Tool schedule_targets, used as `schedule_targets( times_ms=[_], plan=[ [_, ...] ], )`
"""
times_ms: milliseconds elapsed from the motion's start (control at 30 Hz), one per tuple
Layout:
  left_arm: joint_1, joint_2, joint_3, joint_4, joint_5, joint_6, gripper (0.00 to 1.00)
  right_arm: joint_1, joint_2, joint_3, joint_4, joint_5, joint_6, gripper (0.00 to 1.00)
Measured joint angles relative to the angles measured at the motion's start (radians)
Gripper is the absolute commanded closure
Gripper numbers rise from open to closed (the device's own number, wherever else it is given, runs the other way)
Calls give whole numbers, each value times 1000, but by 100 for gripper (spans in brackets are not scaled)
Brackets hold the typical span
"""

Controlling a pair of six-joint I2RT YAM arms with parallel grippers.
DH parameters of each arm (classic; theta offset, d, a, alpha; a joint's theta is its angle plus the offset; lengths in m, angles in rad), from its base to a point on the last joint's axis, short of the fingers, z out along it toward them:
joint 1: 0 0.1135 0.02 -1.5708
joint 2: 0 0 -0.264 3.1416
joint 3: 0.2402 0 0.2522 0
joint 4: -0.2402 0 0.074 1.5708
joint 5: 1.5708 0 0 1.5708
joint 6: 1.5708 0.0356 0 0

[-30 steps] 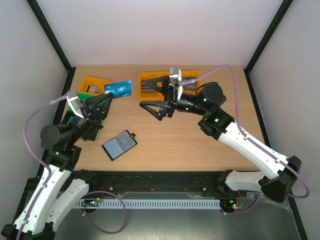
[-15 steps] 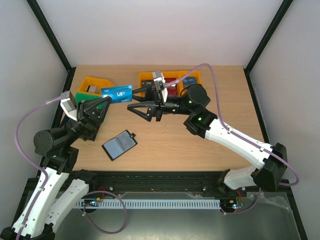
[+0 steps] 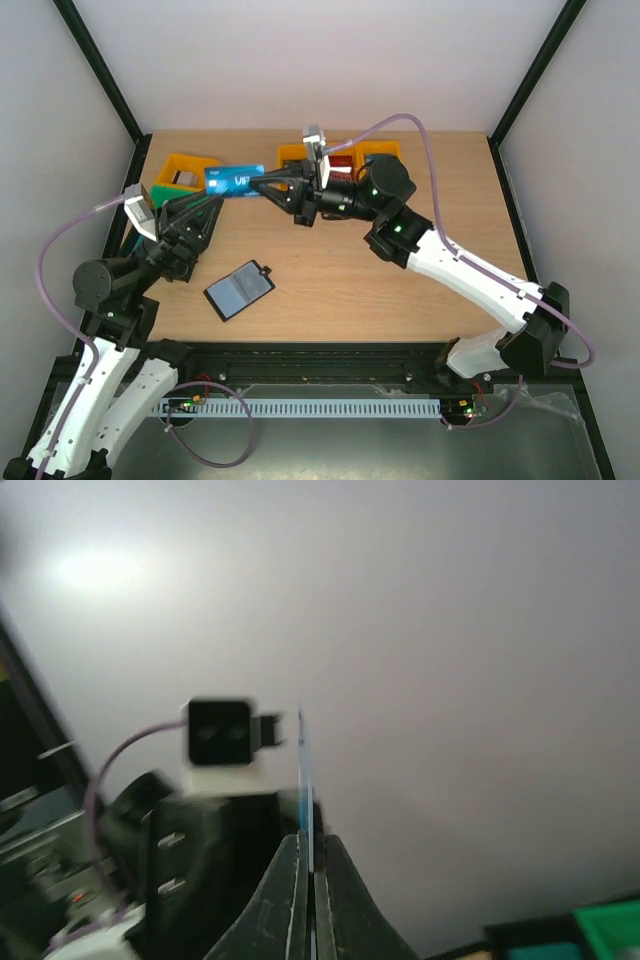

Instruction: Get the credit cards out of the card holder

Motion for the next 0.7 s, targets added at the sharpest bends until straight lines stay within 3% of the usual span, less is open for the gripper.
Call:
schedule_targets(
  times_ms=[133, 233, 400, 567, 700],
  plan=[
    [27, -54, -62, -100, -124, 16, 1, -134, 19, 121, -241, 67, -28, 98],
    [85, -101, -125, -241, -266, 27, 1, -349, 88, 273, -505, 146, -92, 98],
    [192, -177, -237, -466, -406, 22, 1, -631, 219, 349, -795, 266, -202, 98],
    [286, -233, -365, -565, -444, 14, 1, -824, 494, 533, -1034, 301, -279, 98],
    [354, -258, -451, -600, -441, 3, 1, -870, 717, 740, -1183, 311, -329, 98]
  ],
)
